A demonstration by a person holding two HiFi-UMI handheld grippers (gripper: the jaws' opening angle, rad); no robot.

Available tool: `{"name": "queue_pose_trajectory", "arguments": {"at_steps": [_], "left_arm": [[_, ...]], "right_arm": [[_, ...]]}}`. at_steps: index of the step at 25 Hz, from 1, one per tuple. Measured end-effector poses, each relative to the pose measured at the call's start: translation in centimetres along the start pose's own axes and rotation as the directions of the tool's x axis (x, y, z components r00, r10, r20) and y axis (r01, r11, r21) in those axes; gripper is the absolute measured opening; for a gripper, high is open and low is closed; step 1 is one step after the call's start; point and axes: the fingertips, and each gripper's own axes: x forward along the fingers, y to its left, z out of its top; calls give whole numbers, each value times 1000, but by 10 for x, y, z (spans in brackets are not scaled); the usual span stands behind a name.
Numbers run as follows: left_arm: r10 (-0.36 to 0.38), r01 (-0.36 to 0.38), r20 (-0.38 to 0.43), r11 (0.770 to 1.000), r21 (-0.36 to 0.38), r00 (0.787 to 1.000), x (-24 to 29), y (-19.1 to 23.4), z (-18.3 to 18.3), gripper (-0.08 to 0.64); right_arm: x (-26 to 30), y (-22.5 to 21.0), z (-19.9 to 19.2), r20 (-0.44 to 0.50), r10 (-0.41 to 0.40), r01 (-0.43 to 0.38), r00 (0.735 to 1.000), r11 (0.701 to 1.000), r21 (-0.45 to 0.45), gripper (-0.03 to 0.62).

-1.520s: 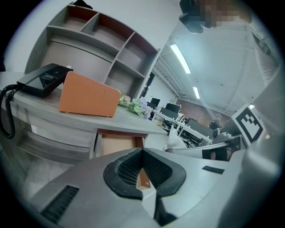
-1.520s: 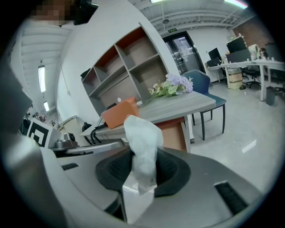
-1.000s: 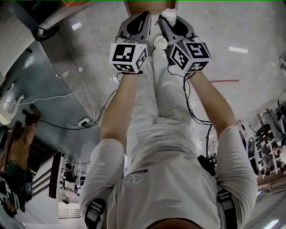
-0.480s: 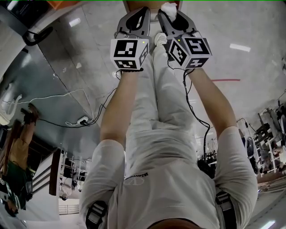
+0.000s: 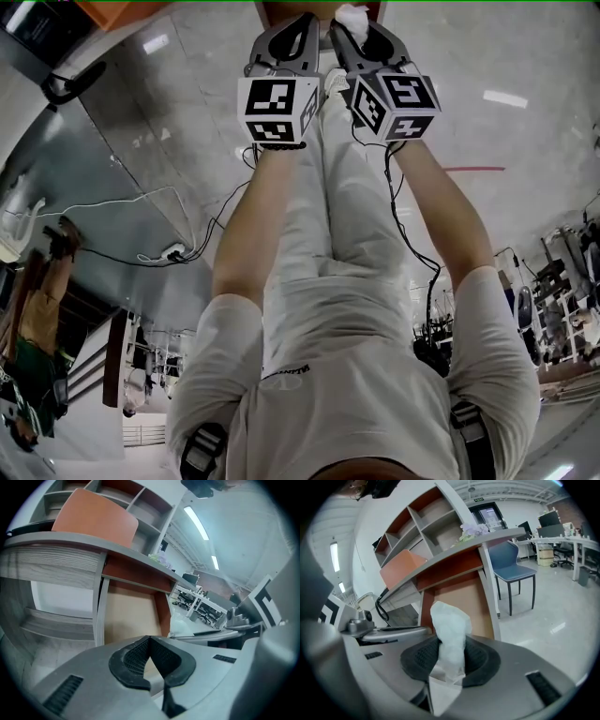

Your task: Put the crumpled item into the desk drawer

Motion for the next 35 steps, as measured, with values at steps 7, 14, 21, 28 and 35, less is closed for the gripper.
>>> {"name": "queue_pose_trajectory", "arguments": {"at_steps": [7, 14, 21, 28, 35], "left_arm": [[8, -8, -12, 1000, -15, 1000, 6, 3, -9, -2], [13, -13, -27, 1000, -9, 1000, 9, 2, -16, -2], [17, -17, -24, 1000, -19, 1000, 10, 2, -15, -2], [18, -18, -30, 1000, -16, 999, 9, -2, -14, -2], [18, -19, -31, 1000, -19, 999, 10, -1, -16, -2]], "right_arm": [[7, -5, -7, -26, 1, -1, 1000, 1000, 12, 114], [8, -5, -9, -41, 4, -3, 999, 1000, 7, 115], [11, -3, -8, -36, 25, -24, 999, 999, 29, 115], [14, -1, -15, -72, 30, -28, 997, 999, 29, 121], [15, -7, -16, -68, 16, -13, 998, 999, 42, 130]]}}
